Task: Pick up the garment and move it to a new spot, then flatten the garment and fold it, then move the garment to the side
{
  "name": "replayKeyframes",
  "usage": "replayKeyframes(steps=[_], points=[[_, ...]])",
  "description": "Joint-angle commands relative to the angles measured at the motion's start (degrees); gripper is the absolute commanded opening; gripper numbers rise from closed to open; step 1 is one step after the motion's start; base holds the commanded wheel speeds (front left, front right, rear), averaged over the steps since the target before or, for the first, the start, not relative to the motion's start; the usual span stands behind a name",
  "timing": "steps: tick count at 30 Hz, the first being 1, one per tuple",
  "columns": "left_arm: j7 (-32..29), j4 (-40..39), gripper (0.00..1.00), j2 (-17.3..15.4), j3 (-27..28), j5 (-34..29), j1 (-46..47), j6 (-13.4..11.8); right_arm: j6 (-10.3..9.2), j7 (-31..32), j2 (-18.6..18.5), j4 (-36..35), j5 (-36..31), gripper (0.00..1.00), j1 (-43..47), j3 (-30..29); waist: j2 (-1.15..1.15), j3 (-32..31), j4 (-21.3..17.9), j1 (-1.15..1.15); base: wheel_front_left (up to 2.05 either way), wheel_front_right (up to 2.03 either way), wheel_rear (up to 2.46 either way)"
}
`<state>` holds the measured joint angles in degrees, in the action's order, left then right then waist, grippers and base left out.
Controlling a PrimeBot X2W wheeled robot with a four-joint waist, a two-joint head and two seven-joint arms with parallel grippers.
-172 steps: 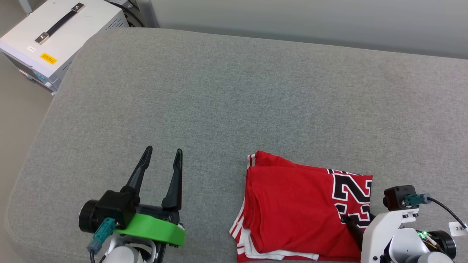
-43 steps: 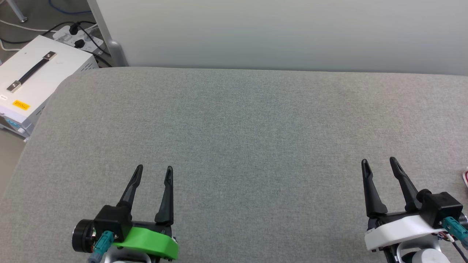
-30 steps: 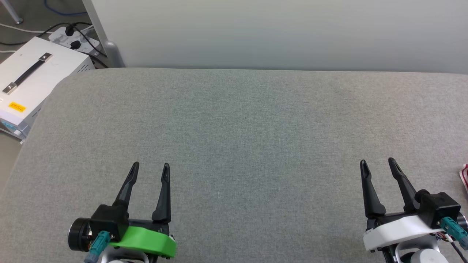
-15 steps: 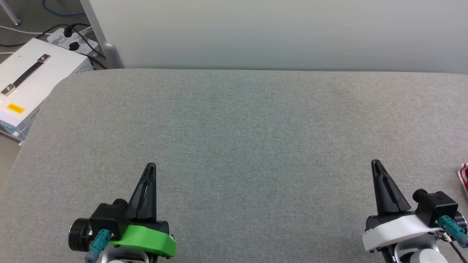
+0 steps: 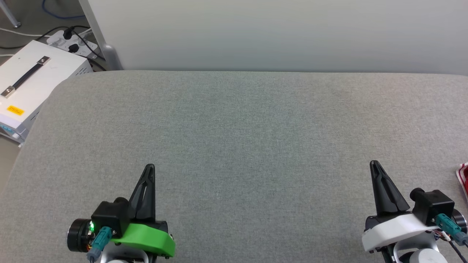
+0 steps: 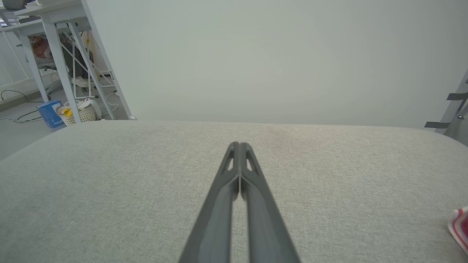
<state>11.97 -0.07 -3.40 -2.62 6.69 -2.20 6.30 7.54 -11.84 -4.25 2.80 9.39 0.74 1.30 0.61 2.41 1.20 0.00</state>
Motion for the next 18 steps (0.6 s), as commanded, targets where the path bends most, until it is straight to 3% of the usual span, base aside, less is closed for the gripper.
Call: replayKeyframes(steps=[1, 18], points=[[-0.4, 0.0, 0.0, 0.1, 0.3, -0.4, 0.4, -0.5, -0.01, 0.4, 0.1, -0.4, -0.5, 0.0, -0.2, -0.1, -0.12, 0.0, 0.0, 0.0, 0.0, 0.0, 0.0], [-2.4, 0.0, 0.0, 0.2, 0.7, -1.5, 0.7, -1.5, -0.02, 2.4, 0.3, -0.8, -2.0, 0.0, -0.3, -0.3, -0.21, -0.4, -0.2, 0.0, 0.0, 0.0, 0.0]])
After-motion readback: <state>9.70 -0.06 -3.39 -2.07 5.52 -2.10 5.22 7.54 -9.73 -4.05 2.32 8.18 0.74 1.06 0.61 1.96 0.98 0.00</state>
